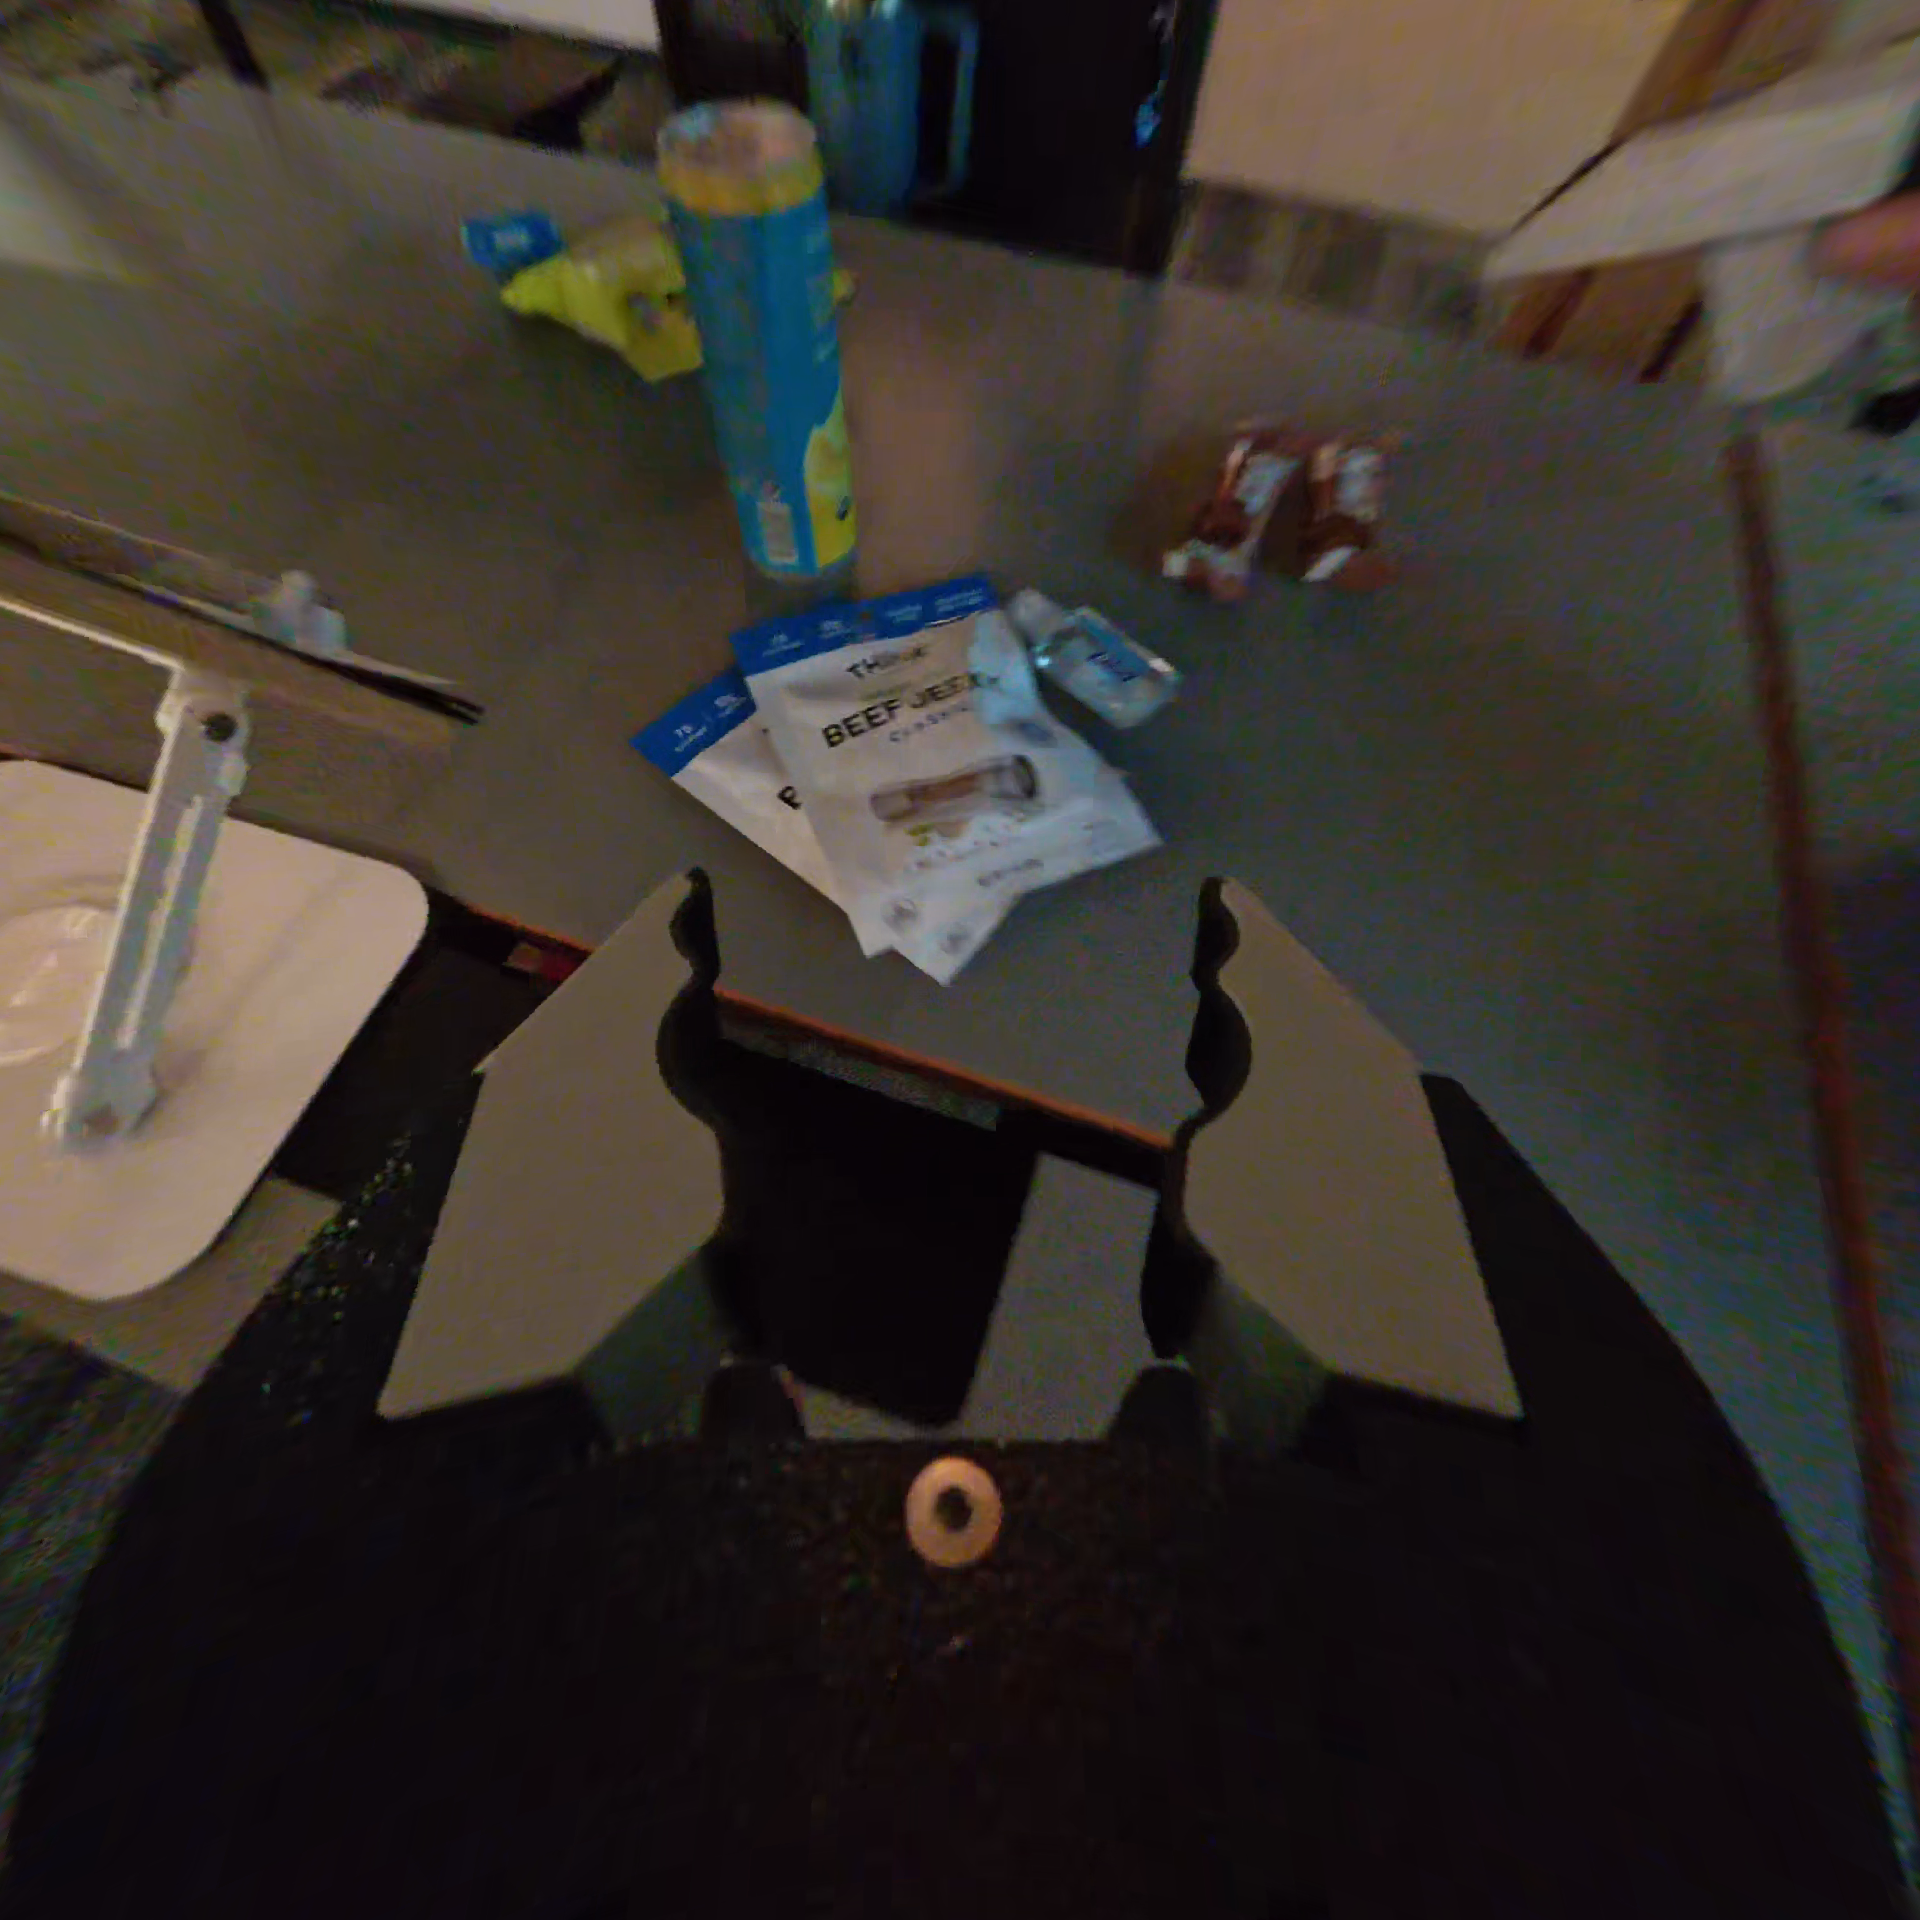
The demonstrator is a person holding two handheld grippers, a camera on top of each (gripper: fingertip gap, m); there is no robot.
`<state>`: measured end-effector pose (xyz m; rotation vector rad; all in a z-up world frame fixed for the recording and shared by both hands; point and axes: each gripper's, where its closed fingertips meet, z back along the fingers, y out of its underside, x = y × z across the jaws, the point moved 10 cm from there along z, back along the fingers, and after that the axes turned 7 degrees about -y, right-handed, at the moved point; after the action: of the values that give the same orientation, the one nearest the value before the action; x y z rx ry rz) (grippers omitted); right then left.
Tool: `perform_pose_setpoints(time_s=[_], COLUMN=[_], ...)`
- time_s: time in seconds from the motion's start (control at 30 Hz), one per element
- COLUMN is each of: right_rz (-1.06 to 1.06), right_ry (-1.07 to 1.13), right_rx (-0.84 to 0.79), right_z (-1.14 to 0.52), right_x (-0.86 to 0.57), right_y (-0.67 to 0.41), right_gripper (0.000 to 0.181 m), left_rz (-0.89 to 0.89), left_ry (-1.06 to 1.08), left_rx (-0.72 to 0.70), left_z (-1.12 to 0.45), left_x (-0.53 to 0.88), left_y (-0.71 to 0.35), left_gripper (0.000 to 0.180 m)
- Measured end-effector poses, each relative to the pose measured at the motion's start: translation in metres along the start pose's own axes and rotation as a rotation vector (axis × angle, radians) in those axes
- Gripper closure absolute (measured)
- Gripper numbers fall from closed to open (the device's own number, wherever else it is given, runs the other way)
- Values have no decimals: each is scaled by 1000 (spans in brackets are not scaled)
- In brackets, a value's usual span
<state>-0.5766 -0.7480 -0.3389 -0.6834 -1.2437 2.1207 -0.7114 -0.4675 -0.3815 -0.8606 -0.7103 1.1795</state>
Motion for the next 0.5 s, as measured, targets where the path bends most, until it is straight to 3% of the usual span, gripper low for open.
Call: perform_pose_setpoints(time_s=[0.2,0.33,0.43,0.5], right_rz=[63,157,309,391], right_ry=[-322,-502,-508,-539], right_rx=[-309,-471,-635,-658], right_z=[65,112,139,142], right_x=[209,350,430,474], right_y=[-106,-188,-243,-270], right_gripper=[75,81,104,105], left_rz=[-7,26,85,153], left_ry=[-10,-203,-348,-436], left_rx=[-171,-235,-248,-254], left_z=[179,291,362,403], left_x=[12,38,62,77], left_y=[24,57,83,99], left_gripper=[86,86,93,96])
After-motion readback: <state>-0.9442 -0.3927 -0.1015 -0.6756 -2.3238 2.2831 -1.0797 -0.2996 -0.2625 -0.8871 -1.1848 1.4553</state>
